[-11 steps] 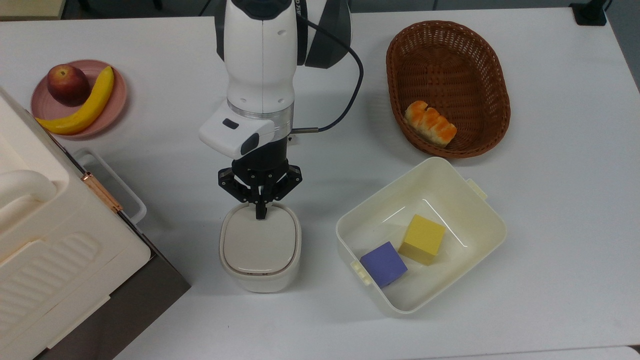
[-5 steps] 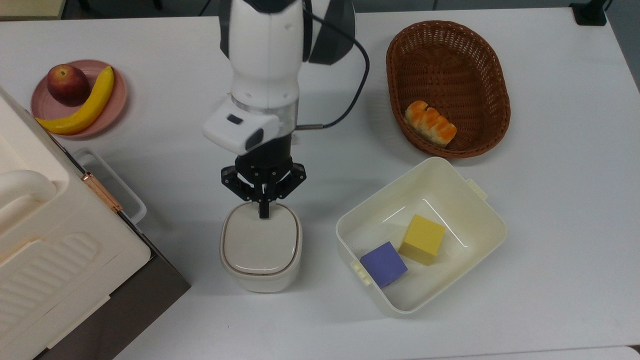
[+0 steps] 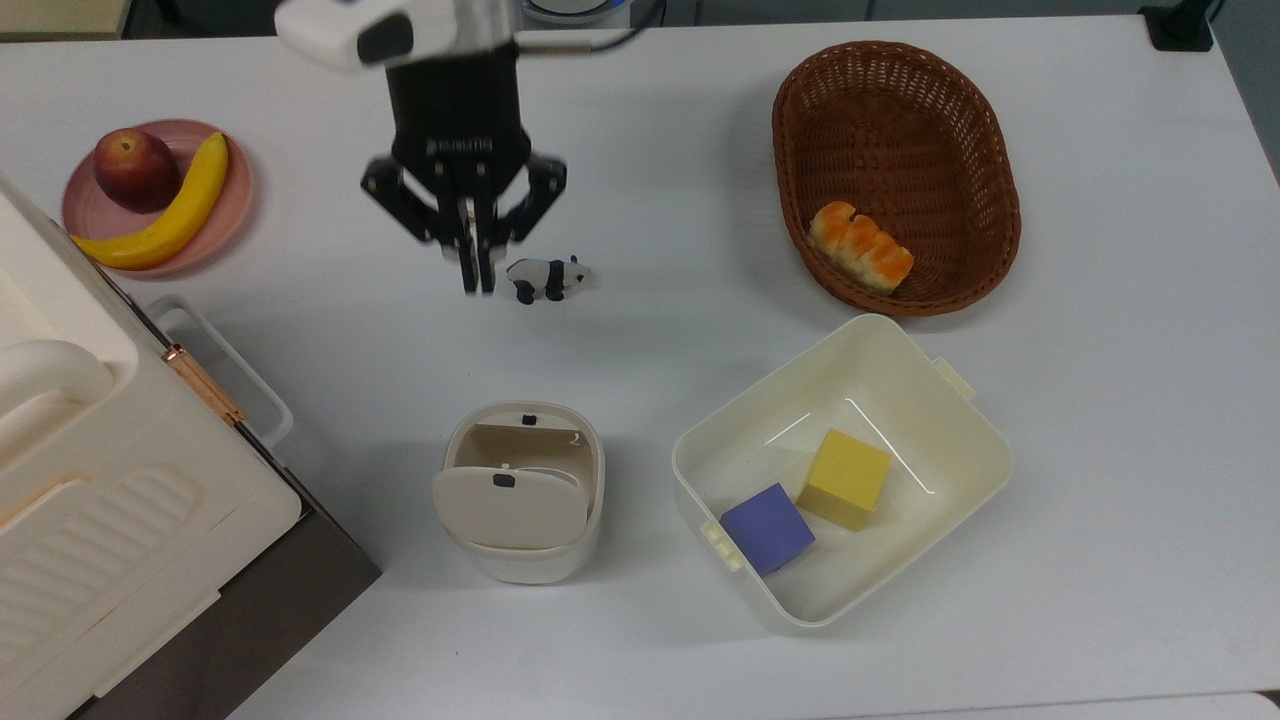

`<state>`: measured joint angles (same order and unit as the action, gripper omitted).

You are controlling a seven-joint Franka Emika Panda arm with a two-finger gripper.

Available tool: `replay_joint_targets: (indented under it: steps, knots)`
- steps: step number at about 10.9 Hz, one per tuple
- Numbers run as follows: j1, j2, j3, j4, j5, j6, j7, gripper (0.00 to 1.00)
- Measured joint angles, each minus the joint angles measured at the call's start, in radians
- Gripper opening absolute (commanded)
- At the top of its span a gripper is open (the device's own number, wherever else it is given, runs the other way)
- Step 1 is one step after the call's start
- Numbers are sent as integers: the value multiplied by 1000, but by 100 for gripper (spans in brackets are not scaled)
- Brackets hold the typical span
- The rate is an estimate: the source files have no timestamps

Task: Open the trash can

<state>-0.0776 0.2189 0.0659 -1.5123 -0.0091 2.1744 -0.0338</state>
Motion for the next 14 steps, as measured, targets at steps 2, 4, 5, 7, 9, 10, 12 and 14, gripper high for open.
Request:
replay_joint_targets:
  steps: [2, 4, 5, 7, 9, 10, 12, 14]
  knots:
    - [0, -85, 5, -57, 0, -106, 0, 100]
    - [3, -128, 11, -95, 0, -156, -2, 100]
    - [10, -135, 12, -101, 0, -185, -3, 100]
    - [71, -144, -27, -102, 0, -263, -3, 100]
    - [136, -162, -82, -97, 0, -365, -3, 100]
    - [145, -174, -88, -92, 0, -422, -3, 100]
    - [148, -189, -93, -89, 0, -494, -3, 100]
    - [148, -198, -99, -89, -17, -528, 5, 100]
